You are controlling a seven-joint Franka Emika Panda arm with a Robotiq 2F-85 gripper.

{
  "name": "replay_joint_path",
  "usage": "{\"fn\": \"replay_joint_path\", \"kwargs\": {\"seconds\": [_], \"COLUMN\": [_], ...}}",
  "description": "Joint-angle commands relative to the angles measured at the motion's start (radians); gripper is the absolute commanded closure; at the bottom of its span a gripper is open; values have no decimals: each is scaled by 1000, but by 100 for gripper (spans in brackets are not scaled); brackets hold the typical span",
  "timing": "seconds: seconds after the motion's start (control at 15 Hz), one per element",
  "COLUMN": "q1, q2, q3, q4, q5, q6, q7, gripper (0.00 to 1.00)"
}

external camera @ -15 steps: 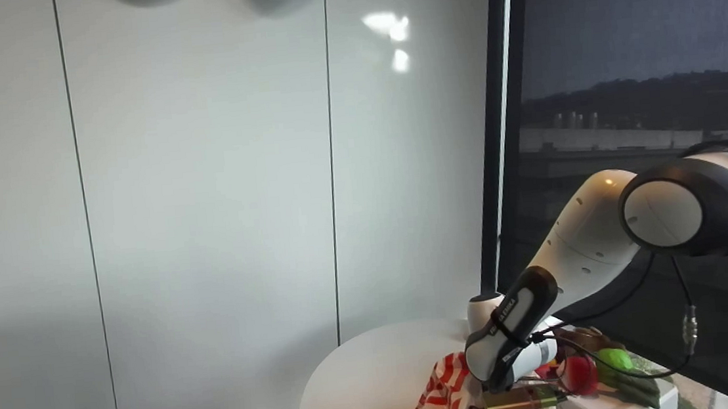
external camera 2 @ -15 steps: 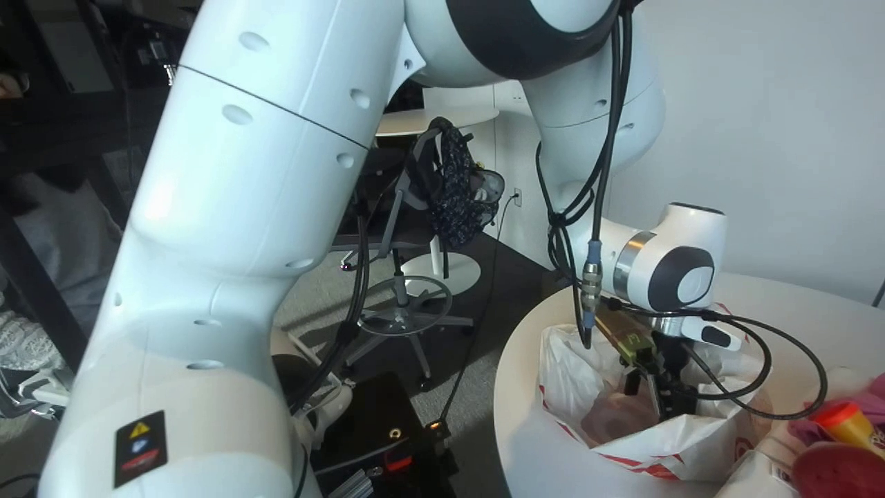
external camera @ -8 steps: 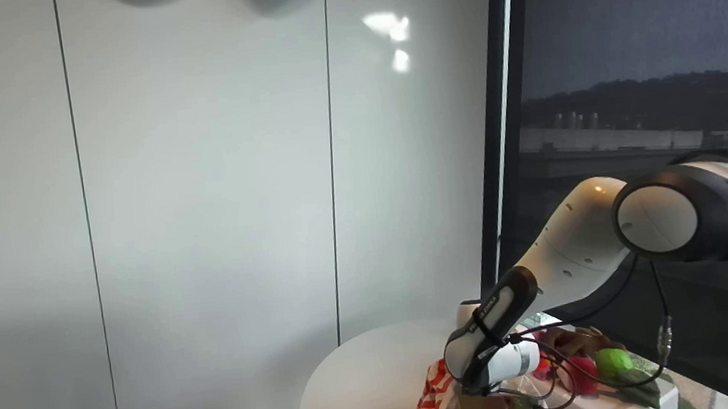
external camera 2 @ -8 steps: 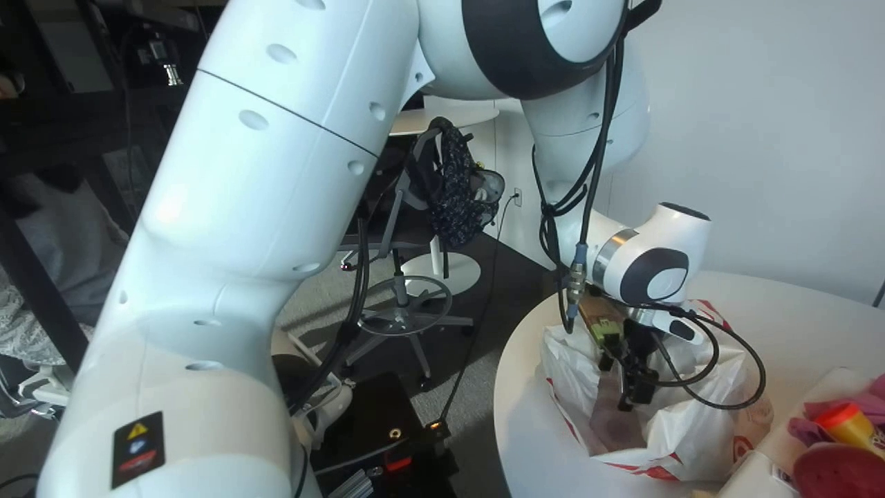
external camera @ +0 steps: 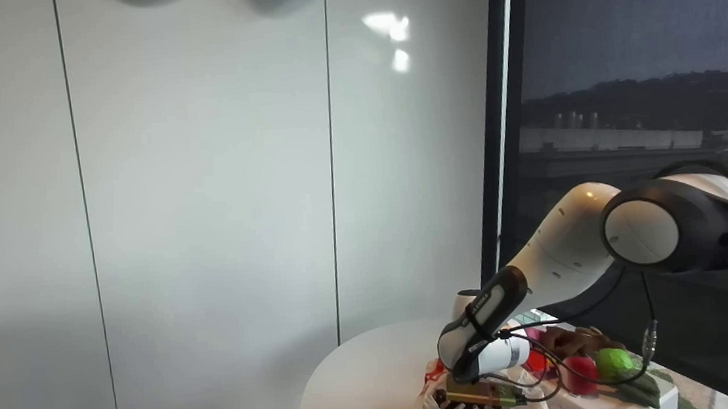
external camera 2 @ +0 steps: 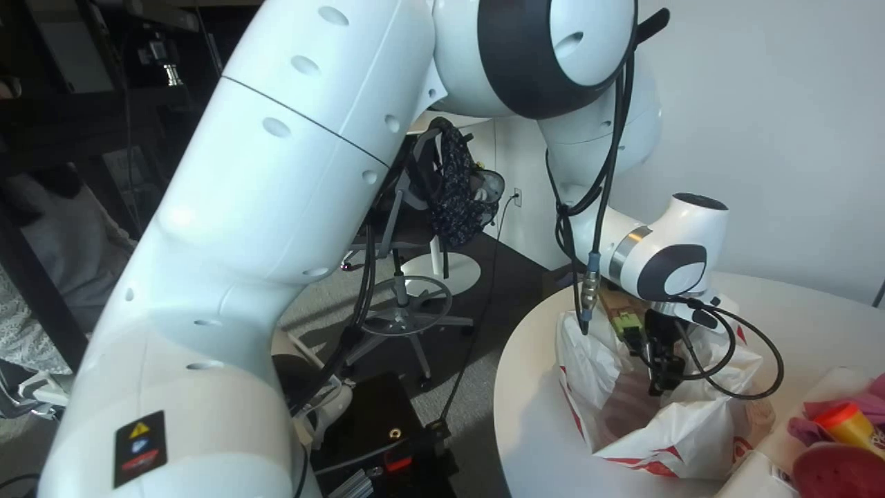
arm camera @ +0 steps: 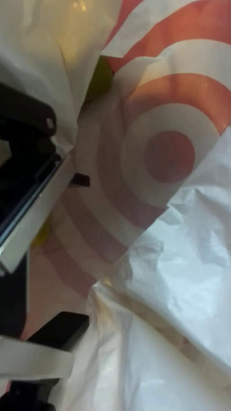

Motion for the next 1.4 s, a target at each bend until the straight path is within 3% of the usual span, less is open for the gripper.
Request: {"fn": "replay_joint_path", "kwargs": {"seconds": [0.0, 0.67, 0.73, 0.87, 1.33], "q1": [24, 97, 103, 113, 183], "q2": [50, 184, 189, 183, 134], "q3": [-33, -122, -128, -132, -179], "q4": [55, 141, 142, 128, 38], "q5": [2, -12, -11, -11, -79], "q6": [67, 225, 235, 245, 223], "q7": [24, 47, 45, 34, 17], "gripper": [0, 0, 25, 32, 87]}}
